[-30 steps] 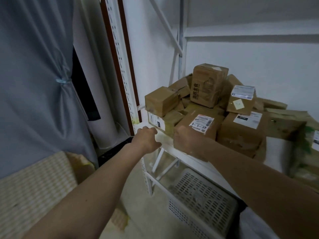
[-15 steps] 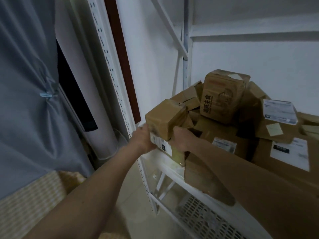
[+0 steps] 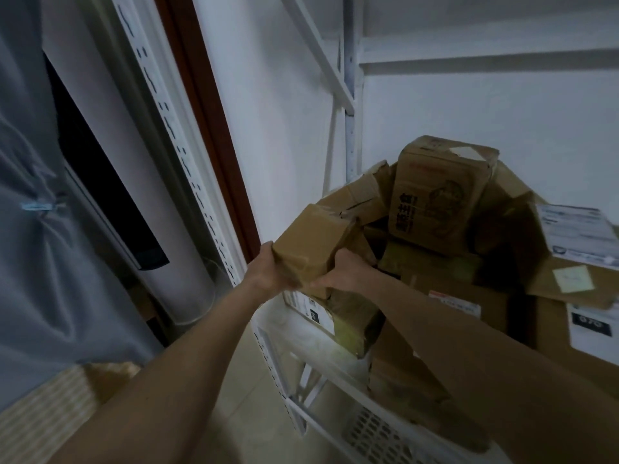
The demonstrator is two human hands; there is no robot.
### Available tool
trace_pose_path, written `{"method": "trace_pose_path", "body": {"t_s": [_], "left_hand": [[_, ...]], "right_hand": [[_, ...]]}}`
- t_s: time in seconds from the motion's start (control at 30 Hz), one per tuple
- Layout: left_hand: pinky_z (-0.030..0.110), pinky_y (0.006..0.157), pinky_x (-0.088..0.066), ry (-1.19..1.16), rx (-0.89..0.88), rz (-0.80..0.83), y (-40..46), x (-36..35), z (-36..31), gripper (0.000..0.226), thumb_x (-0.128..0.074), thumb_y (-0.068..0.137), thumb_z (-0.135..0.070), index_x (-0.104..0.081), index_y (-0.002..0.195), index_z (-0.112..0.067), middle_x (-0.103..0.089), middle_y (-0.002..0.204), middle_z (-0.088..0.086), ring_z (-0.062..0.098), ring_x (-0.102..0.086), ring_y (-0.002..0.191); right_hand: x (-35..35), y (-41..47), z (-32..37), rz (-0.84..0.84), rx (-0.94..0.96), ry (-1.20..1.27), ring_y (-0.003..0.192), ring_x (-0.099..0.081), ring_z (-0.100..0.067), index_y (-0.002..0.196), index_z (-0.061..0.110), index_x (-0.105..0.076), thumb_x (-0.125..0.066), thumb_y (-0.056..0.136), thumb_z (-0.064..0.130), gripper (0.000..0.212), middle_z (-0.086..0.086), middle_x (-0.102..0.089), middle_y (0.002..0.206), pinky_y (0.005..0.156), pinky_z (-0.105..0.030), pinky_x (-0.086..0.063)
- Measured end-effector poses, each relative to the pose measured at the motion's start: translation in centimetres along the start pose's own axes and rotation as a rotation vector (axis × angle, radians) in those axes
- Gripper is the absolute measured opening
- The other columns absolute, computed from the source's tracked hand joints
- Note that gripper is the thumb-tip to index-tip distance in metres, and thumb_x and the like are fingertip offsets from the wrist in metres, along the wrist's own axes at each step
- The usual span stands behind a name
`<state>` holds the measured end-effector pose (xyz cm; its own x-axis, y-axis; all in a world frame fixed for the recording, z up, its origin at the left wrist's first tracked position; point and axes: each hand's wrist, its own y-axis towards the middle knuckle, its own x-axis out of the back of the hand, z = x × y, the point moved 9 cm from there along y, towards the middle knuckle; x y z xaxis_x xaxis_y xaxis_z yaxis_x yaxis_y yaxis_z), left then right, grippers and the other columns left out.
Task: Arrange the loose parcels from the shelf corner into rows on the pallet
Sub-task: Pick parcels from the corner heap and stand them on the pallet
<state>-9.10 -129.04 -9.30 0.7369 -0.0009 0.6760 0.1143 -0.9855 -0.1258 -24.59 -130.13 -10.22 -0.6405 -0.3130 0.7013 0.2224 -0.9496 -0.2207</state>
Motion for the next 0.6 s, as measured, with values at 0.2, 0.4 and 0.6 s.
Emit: {"method": "trace_pose_path", "body": {"t_s": [0.2,0.4,0.6], "left_hand": [[0.019,0.072,-0.046,-0.015,-0.035,0.086,-1.3,-0.2,-1.6,0.075,-0.083,0.071,-0.01,-0.036,0.128,-0.009,-0.046,0.124,0.003,0.015,-0.045,0.105],[0.03,0.076,-0.048,0.05,-0.175,0.089,-4.6,0.8,-3.9,0.064,-0.079,0.075,-0.012,-0.038,0.124,-0.007,-0.052,0.115,0.008,0.02,-0.052,0.101],[0.018,0.055,-0.041,0.09,-0.307,0.097,-9.0,0.8,-6.4,0.051,-0.073,0.081,-0.009,-0.038,0.118,-0.004,-0.051,0.11,0.011,0.015,-0.047,0.084]], "right_hand": [[-0.4,-1.7,1.5,-0.06,0.04,-0.026,0.116,-0.048,-0.023,0.129,0.004,-0.04,-0.072,0.081,0.036,0.066,-0.009,-0.05,0.122,0.099,-0.03,-0.042],[2.4,-6.1,1.8,-0.252,-0.026,-0.099,0.117,-0.05,-0.027,0.133,-0.006,-0.034,-0.063,0.088,0.035,0.067,-0.016,-0.047,0.13,0.094,-0.03,-0.044],[3.6,-12.4,1.2,-0.361,-0.075,-0.052,0.116,-0.052,-0.027,0.134,0.002,-0.039,-0.072,0.08,0.037,0.072,-0.013,-0.053,0.128,0.099,-0.038,-0.046]]}}
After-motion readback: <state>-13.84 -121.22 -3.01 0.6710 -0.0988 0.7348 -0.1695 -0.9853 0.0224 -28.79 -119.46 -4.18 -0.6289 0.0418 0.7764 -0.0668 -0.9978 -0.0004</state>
